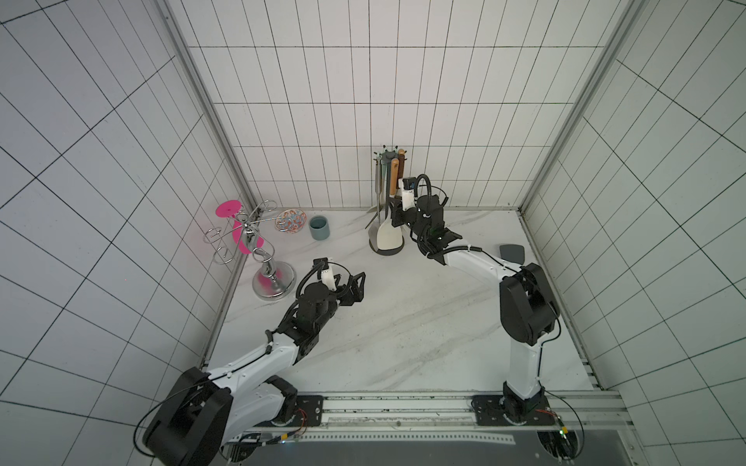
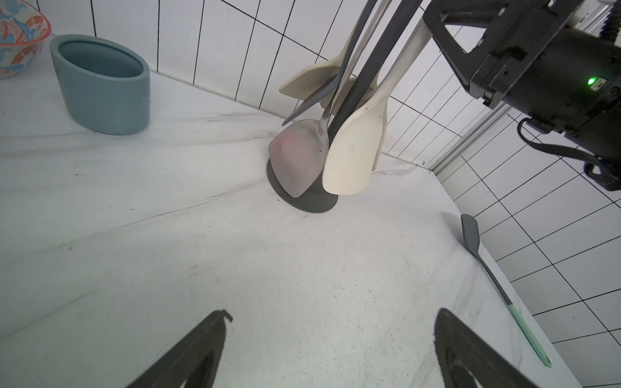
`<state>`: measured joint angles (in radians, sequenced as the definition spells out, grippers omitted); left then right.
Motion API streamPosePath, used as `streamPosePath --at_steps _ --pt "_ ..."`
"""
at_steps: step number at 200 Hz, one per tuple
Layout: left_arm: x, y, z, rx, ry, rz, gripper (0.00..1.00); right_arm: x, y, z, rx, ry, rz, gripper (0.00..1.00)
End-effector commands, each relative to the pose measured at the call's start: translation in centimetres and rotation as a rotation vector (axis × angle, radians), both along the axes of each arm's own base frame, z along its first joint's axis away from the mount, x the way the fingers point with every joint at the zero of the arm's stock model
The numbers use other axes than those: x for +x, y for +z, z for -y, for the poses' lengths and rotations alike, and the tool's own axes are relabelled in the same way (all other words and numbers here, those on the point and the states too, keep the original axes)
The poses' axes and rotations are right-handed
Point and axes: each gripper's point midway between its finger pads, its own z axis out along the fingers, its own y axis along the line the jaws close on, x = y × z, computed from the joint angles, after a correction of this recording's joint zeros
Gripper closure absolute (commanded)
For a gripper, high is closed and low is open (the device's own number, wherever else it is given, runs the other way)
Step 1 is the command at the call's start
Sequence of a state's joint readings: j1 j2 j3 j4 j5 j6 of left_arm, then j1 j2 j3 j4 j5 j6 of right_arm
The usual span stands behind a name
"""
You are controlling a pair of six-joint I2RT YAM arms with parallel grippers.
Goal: Take the spatula off the kitchen utensil rack
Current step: Take off the spatula from the rack.
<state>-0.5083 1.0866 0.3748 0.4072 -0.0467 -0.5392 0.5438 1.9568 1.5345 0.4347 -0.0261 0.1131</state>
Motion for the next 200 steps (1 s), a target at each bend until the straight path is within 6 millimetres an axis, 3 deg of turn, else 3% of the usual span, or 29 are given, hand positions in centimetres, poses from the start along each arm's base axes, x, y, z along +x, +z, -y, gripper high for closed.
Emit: streamPosePath --at_steps 1,38,116,200 --pt "-0.1 0.8 -0.1 -0.024 0.000 0.022 0.03 -0.5 4.3 0.5 0.038 0.004 0.079 0.87" --pt "-0.2 0.9 -0.1 -0.028 0.001 0.029 0.03 -2.0 5.8 0.3 0.040 0.041 0.109 1.00" --pt "-0.4 1.6 -0.5 -0.027 0.010 0.053 0.03 -5.1 8.4 1.2 0.053 0.055 0.150 1.00" --pt "-0.6 2.2 -0.4 -0.031 -0.003 0.072 0.03 -10.0 6.1 2.7 -0.030 0.130 0.136 1.00"
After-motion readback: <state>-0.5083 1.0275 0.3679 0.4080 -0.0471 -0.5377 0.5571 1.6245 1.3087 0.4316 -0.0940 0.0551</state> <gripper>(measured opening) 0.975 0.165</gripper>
